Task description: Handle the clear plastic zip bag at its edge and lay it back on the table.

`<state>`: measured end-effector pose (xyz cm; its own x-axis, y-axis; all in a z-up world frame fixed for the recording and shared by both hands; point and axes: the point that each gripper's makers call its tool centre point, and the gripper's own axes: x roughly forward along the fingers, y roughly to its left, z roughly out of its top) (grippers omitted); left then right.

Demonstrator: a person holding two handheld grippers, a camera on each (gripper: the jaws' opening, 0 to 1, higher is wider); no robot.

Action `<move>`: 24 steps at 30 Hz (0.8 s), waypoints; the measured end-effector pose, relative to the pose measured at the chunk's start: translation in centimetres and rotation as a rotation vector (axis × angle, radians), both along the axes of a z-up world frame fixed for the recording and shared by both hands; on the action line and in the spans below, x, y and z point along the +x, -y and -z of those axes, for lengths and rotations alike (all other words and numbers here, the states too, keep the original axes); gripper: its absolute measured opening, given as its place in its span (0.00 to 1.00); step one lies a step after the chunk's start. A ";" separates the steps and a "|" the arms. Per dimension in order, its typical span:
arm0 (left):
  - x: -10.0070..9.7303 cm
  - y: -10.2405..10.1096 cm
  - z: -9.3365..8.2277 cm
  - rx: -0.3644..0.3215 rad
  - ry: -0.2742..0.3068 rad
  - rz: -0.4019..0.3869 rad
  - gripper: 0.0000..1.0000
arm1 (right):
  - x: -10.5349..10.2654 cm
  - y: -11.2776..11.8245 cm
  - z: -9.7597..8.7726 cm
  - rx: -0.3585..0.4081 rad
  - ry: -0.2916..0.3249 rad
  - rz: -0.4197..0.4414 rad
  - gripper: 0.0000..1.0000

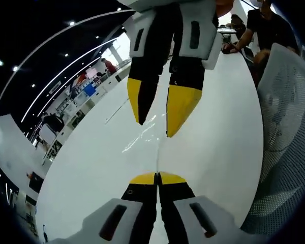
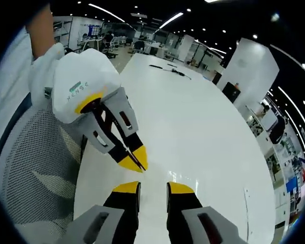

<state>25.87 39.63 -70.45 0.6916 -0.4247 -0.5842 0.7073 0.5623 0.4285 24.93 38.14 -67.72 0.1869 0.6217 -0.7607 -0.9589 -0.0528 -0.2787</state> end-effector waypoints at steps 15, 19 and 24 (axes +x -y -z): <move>-0.3 0.2 -0.4 -0.013 0.000 0.008 0.00 | -0.3 -0.6 0.4 -0.054 0.060 -0.034 0.01; -0.2 0.1 -0.6 -0.013 0.002 0.007 0.00 | -0.4 -0.6 0.5 -0.055 0.052 -0.029 0.00; -0.3 0.3 -0.8 -0.011 0.002 0.011 0.00 | -0.3 -0.4 0.7 -0.060 0.047 -0.028 0.00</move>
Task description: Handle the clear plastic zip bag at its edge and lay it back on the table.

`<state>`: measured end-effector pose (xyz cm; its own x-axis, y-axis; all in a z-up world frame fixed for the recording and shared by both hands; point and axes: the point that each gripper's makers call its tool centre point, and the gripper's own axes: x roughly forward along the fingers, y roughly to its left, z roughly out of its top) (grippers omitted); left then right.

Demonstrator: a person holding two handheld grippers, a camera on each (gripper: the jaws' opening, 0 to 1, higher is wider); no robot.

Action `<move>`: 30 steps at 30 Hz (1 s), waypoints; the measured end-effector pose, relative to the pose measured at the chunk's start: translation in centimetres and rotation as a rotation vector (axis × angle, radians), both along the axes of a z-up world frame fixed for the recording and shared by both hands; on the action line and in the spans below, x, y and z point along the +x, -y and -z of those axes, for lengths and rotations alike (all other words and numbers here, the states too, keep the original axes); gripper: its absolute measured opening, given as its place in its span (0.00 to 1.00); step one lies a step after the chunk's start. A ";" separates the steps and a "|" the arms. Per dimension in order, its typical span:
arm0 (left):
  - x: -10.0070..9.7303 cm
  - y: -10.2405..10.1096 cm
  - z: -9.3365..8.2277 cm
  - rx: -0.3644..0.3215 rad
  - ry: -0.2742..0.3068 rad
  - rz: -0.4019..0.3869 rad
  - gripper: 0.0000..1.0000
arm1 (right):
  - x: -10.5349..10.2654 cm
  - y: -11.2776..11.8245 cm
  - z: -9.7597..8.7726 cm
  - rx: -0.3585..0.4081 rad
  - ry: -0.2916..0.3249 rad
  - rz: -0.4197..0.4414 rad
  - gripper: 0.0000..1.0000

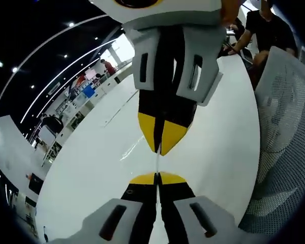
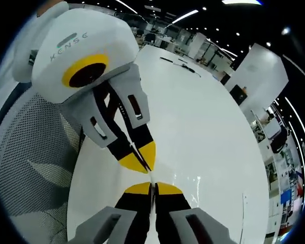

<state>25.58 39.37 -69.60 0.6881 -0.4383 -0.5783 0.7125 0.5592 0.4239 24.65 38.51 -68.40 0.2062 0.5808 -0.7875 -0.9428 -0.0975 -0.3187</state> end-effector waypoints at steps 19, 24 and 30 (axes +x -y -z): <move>-0.3 -1.7 -1.0 -0.013 -0.024 -0.054 0.13 | -0.2 1.1 0.3 0.005 -0.016 0.029 0.00; -1.0 -3.0 0.1 -0.001 -0.047 -0.066 0.13 | -0.3 1.5 0.6 -0.002 -0.017 0.031 0.00; -1.5 -3.8 1.2 0.032 -0.063 -0.058 0.12 | -0.5 1.8 0.6 -0.004 -0.020 0.029 0.00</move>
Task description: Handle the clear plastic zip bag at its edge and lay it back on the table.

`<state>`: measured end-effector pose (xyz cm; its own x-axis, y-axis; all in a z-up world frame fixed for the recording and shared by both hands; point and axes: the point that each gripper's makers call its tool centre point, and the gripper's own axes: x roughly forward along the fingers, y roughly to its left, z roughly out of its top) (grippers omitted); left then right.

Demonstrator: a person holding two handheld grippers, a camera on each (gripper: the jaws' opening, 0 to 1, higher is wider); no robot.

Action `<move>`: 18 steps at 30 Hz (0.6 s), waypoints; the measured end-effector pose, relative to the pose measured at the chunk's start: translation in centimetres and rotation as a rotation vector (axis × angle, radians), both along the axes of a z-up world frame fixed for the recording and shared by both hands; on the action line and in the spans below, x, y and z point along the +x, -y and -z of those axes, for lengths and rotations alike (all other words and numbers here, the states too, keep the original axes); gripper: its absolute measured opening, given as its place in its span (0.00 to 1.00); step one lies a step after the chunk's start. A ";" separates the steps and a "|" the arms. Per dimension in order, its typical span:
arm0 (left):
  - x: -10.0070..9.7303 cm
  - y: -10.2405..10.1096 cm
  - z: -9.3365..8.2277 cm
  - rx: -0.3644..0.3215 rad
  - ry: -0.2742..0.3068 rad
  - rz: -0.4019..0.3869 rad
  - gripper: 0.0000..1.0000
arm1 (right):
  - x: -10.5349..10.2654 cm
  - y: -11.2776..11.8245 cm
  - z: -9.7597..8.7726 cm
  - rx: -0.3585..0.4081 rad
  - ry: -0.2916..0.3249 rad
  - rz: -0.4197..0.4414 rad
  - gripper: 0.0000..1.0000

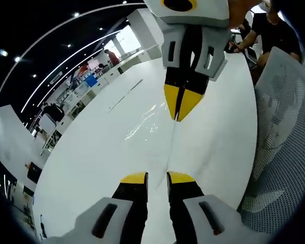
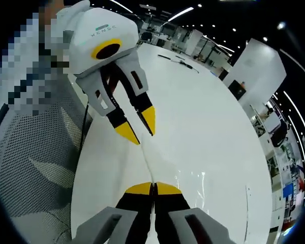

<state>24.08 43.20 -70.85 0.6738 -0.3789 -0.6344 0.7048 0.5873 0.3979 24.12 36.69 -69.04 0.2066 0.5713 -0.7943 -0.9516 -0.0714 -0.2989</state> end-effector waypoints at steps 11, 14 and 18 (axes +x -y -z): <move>-0.2 0.3 1.4 0.044 -0.007 0.039 0.10 | 0.0 0.6 -0.4 0.006 -0.003 0.011 0.00; 0.0 0.5 1.5 0.043 -0.006 0.044 0.09 | 0.0 0.7 -0.5 0.009 -0.004 0.015 0.00; 0.4 0.9 1.1 0.055 0.021 0.057 0.03 | -0.1 1.1 -0.6 0.006 -0.002 0.018 0.00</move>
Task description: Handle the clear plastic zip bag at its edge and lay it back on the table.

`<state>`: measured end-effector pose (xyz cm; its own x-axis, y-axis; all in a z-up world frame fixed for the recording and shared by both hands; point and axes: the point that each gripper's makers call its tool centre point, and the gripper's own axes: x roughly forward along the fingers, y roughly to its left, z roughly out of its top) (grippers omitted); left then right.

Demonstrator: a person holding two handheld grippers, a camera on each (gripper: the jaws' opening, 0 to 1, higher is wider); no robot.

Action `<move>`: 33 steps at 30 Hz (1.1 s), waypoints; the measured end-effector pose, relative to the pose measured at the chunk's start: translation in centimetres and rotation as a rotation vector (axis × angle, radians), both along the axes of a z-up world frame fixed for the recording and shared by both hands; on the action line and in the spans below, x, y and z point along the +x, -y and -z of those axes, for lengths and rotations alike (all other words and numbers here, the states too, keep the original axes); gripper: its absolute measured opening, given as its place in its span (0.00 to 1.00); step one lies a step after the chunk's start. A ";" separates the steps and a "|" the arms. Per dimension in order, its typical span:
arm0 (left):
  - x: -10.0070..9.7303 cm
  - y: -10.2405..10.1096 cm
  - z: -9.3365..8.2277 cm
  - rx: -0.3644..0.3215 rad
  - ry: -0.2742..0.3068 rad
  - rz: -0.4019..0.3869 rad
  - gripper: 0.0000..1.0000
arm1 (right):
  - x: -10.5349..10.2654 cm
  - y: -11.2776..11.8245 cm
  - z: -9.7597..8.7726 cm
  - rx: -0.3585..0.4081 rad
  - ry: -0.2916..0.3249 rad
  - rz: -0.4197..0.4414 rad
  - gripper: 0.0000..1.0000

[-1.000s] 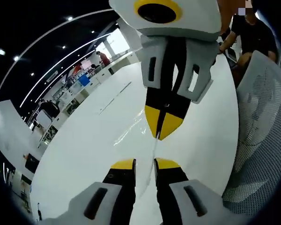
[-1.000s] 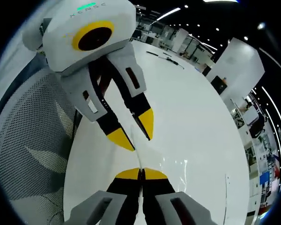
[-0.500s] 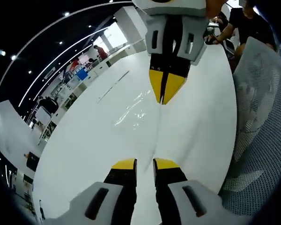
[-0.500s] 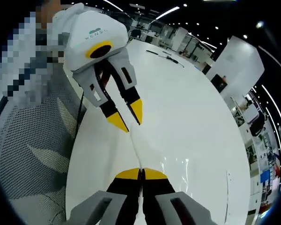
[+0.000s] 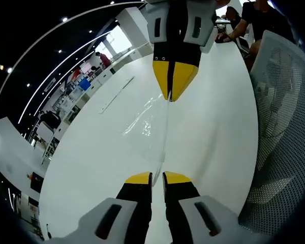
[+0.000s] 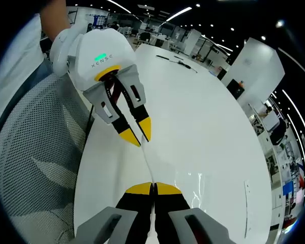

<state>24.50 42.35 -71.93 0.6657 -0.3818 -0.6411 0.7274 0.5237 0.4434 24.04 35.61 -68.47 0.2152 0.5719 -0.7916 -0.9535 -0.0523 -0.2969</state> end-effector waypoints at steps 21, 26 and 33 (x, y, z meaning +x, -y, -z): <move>0.1 1.1 -2.6 -0.047 0.030 0.000 0.00 | 2.5 2.1 1.9 -0.023 0.018 0.099 0.00; 0.0 1.7 -2.2 -0.025 0.021 0.013 0.00 | 2.6 2.4 2.2 -0.020 0.001 0.111 0.00; -0.4 2.0 -2.0 -0.013 0.009 0.044 0.00 | 1.3 0.2 0.3 0.087 -0.026 0.060 0.06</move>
<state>24.09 40.34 -69.97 0.6538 -0.4195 -0.6298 0.7460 0.4968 0.4435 25.33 35.42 -68.76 0.2310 0.6251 -0.7456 -0.9616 0.0299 -0.2728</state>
